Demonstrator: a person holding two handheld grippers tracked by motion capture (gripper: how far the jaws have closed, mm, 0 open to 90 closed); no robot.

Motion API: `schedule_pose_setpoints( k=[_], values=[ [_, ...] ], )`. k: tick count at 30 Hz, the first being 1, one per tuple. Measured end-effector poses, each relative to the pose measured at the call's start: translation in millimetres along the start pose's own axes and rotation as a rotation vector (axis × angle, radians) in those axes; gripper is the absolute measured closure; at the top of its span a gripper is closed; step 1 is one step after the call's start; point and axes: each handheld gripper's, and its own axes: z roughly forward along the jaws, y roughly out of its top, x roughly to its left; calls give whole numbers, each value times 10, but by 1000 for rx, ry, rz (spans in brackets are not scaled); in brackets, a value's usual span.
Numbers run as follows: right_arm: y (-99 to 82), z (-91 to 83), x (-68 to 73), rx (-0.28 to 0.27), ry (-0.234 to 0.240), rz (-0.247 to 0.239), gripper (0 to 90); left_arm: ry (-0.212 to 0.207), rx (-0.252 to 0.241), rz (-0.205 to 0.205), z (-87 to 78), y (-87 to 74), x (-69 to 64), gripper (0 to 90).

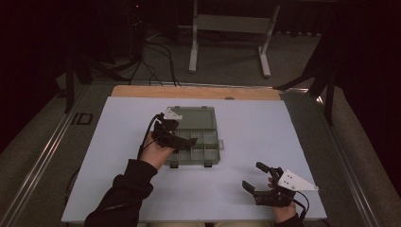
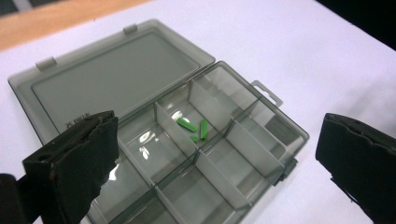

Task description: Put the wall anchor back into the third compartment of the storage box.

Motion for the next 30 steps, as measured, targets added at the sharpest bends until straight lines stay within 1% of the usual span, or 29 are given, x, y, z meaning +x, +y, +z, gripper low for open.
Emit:
schedule_pose_setpoints(
  k=[2, 3, 4, 6, 8, 11, 12, 17, 21, 24, 26, 30],
  values=[
    [0, 2, 1, -1, 1, -4, 135, -36, -21, 5, -65, -36, 7, 0],
    [0, 3, 0, -1, 1, -3, 135, -41, -30, 11, -94, -55, 10, 0],
    [0, 4, 0, -1, 1, -1, 135, -49, -31, 21, -119, -71, 14, 0],
    [2, 6, -1, -1, 0, -1, 135, -84, -27, 39, -167, -105, 24, 0],
    [8, 8, 3, -4, 0, -5, 135, -101, -35, 53, -217, -145, 26, 0],
    [11, 12, 13, 0, 1, -10, 135, -126, -67, 65, -301, -212, 36, 0],
    [14, 10, 17, -1, 0, -11, 135, -138, -76, 62, -325, -235, 41, 0],
    [20, 11, 32, 0, 1, -14, 135, -155, -88, 89, -443, -364, 46, 0],
    [25, 13, 37, -2, 0, -17, 135, -167, -97, 96, -523, -476, 55, 0],
    [24, 17, 37, -1, -1, -18, 135, -185, -115, 111, -588, -553, 53, 0],
    [26, 15, 37, -2, -2, -21, 135, -210, -135, 125, -632, -605, 52, 0],
    [26, 15, 36, -2, -2, -21, 135, -235, -148, 134, -702, -690, 50, 0]
  ],
)
